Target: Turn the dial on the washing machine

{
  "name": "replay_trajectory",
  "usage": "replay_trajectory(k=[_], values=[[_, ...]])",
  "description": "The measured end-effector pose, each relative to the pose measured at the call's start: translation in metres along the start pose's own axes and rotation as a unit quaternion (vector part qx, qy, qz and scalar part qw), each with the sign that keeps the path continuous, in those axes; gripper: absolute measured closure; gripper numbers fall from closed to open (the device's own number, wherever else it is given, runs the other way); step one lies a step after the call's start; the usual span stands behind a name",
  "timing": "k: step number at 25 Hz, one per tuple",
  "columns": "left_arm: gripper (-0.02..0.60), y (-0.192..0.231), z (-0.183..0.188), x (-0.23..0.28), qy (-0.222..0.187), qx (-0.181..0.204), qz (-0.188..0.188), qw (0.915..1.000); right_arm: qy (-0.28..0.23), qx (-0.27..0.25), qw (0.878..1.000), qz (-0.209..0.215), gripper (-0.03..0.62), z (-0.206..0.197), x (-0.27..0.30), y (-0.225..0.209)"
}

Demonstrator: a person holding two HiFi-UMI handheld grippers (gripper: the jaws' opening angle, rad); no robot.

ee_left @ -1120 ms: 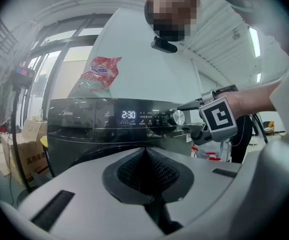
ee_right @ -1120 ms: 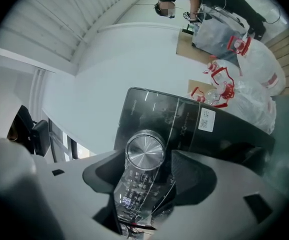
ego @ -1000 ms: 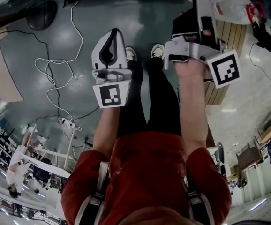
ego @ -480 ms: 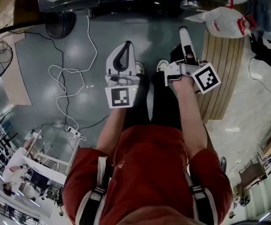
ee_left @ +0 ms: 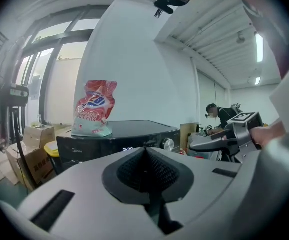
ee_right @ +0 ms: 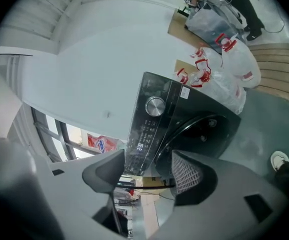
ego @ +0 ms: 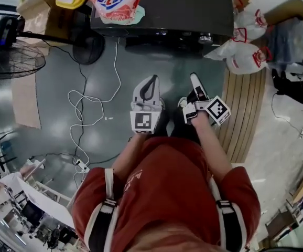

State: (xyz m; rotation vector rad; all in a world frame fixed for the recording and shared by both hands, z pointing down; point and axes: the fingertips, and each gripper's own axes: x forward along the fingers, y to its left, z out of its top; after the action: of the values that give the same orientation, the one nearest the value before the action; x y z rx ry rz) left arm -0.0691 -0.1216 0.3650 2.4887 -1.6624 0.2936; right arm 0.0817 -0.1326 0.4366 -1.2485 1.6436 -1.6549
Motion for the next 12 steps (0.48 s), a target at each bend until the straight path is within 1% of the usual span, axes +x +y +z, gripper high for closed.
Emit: replay_trajectory(k=[2,6,9,12], values=[[0.572,0.003,0.014,-0.013,0.001,-0.002,0.004,1.0000,0.008,-0.009,1.000,-0.005,0.307,-0.008,-0.013,0.011],[0.572,0.011,0.056,-0.035,-0.010,-0.008,0.017,0.9998,0.011,-0.034,0.999,0.007,0.307,-0.010,-0.029,0.048],[0.572,0.016,0.088,-0.047,-0.019,0.001,0.028,0.9994,-0.002,-0.042,0.999,0.024,0.309,-0.003,-0.037,0.078],[0.572,0.024,0.120,-0.054,-0.038,0.015,0.036,0.9985,-0.011,-0.050,0.998,0.045,0.309,0.007,-0.037,0.110]])
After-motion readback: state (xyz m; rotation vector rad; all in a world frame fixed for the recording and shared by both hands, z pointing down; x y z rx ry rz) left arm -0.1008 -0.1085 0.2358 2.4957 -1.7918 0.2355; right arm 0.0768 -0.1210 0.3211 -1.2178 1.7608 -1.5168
